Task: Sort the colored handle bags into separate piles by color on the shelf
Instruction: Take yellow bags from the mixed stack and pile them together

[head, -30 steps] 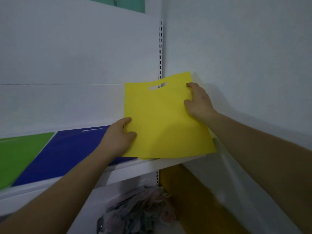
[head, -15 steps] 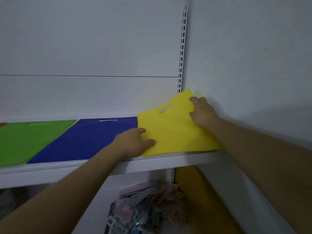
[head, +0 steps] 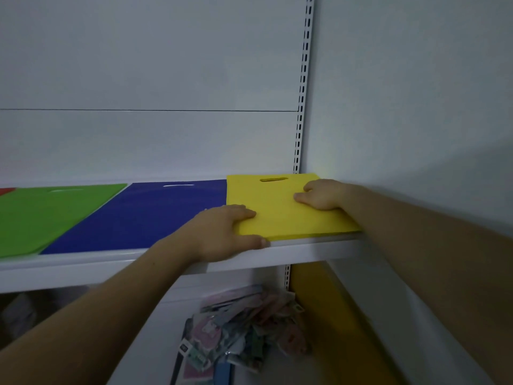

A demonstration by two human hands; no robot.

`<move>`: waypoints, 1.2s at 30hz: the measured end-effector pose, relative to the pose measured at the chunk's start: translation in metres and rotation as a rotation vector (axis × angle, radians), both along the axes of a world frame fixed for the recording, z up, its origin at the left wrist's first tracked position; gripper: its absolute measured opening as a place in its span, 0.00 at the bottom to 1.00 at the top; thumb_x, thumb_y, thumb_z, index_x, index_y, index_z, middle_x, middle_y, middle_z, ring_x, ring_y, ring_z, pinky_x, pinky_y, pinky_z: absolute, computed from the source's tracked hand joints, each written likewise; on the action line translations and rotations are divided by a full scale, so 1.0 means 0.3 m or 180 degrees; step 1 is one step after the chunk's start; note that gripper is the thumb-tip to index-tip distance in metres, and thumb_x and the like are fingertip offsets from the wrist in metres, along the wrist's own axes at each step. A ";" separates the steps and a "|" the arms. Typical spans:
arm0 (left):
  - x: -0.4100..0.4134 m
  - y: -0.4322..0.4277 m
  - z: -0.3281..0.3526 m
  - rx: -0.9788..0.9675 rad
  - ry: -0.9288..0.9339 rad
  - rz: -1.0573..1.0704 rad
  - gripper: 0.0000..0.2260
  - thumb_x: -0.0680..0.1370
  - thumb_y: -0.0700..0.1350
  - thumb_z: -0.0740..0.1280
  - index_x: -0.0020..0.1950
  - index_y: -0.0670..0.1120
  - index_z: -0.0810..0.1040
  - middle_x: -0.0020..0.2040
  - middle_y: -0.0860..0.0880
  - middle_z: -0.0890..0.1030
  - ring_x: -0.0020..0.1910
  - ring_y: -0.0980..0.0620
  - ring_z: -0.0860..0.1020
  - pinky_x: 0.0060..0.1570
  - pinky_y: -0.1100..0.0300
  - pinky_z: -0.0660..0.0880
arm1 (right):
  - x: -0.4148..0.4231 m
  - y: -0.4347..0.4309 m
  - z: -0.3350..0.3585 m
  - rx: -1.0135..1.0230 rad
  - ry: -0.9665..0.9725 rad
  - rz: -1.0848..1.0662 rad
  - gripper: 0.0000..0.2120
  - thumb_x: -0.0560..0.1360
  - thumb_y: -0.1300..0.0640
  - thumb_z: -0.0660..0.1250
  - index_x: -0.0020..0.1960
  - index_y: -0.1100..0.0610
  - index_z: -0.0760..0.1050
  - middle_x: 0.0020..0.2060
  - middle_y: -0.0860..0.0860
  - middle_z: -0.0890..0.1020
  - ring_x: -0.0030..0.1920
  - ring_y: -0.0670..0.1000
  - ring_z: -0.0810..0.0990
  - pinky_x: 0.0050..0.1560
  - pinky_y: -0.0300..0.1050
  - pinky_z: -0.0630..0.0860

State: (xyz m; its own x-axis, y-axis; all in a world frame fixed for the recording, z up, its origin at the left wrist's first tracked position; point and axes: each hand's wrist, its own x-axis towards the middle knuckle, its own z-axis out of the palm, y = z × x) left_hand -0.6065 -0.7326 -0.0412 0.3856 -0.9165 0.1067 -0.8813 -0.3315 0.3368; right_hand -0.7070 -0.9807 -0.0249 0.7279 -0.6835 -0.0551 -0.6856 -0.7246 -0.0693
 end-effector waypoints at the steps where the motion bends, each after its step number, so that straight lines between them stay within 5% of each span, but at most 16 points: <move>1: 0.001 0.001 -0.003 -0.0053 -0.0018 -0.0014 0.35 0.71 0.66 0.65 0.75 0.56 0.60 0.76 0.56 0.60 0.73 0.53 0.60 0.70 0.57 0.57 | 0.001 -0.001 -0.001 -0.0013 0.0007 0.0008 0.32 0.80 0.37 0.50 0.76 0.56 0.59 0.75 0.54 0.61 0.73 0.56 0.61 0.70 0.49 0.60; 23: -0.016 0.009 0.037 0.0289 -0.0295 0.0073 0.36 0.71 0.68 0.62 0.75 0.56 0.59 0.76 0.56 0.59 0.73 0.51 0.60 0.72 0.51 0.56 | 0.010 0.061 0.032 -0.0253 -0.0015 0.0199 0.32 0.80 0.38 0.49 0.74 0.59 0.61 0.73 0.56 0.64 0.71 0.57 0.64 0.68 0.49 0.63; 36: 0.121 0.359 0.129 -0.0667 -0.0096 0.0612 0.26 0.75 0.57 0.66 0.71 0.52 0.68 0.71 0.51 0.69 0.68 0.51 0.68 0.64 0.59 0.63 | 0.266 0.480 0.178 -0.0346 -0.0723 0.0782 0.32 0.79 0.37 0.54 0.75 0.57 0.60 0.74 0.54 0.64 0.71 0.56 0.64 0.67 0.49 0.63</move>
